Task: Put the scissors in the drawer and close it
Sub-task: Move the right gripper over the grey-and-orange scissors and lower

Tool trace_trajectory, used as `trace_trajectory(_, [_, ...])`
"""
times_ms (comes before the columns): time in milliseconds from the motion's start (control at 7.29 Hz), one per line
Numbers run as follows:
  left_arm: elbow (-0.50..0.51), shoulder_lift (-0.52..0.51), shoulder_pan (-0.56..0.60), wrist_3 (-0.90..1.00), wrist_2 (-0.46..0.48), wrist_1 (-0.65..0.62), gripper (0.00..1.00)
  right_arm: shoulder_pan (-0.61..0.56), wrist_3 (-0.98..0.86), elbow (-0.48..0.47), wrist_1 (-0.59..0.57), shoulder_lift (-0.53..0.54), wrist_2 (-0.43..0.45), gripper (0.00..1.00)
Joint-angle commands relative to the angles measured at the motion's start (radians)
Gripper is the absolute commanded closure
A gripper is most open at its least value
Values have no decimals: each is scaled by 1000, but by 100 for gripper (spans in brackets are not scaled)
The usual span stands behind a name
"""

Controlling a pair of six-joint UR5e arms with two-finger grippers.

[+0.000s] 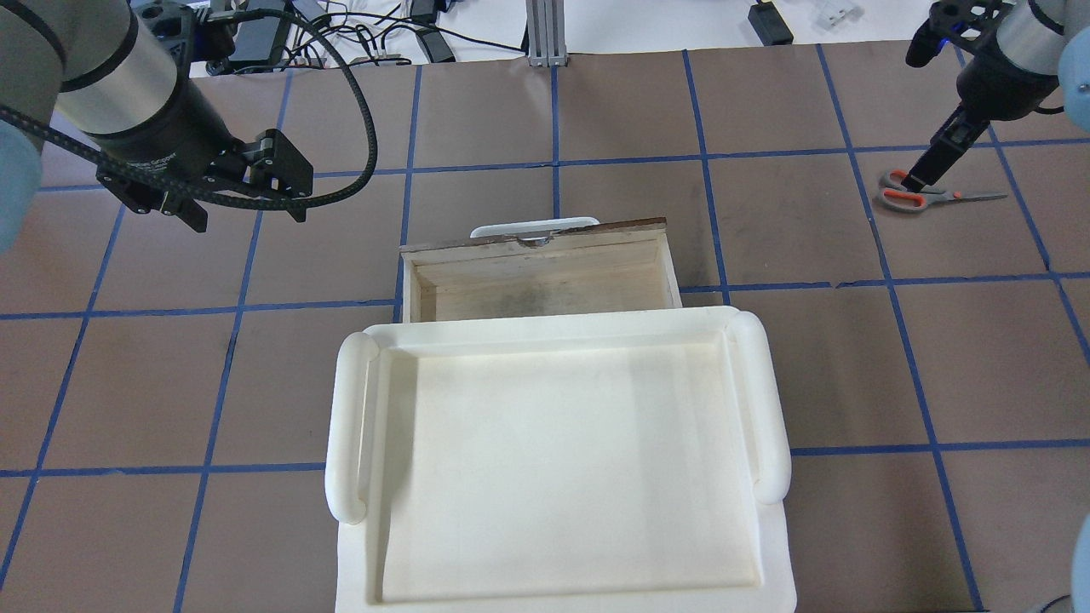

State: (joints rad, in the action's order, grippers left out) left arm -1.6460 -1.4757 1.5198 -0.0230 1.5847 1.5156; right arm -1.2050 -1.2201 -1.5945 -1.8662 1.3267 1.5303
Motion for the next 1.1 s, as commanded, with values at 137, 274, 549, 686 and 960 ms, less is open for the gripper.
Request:
trace_trajectory(137, [0, 0, 0, 0, 0, 0, 0, 77, -360, 8, -86, -84, -12, 1])
trace_trajectory(274, [0, 0, -1, 0, 0, 0, 0, 88, -418, 10, -141, -118, -6, 1])
trace_trajectory(549, [0, 2, 0, 0, 1, 0, 0, 120, -606, 31, -248, -194, -9, 1])
trace_trajectory(686, [0, 2, -1, 0, 1, 0, 0, 130, -677, 48, -287, -234, -7, 1])
trace_trajectory(960, [0, 2, -3, 0, 1, 0, 0, 130, -806, 88, -291, -305, 5, 1])
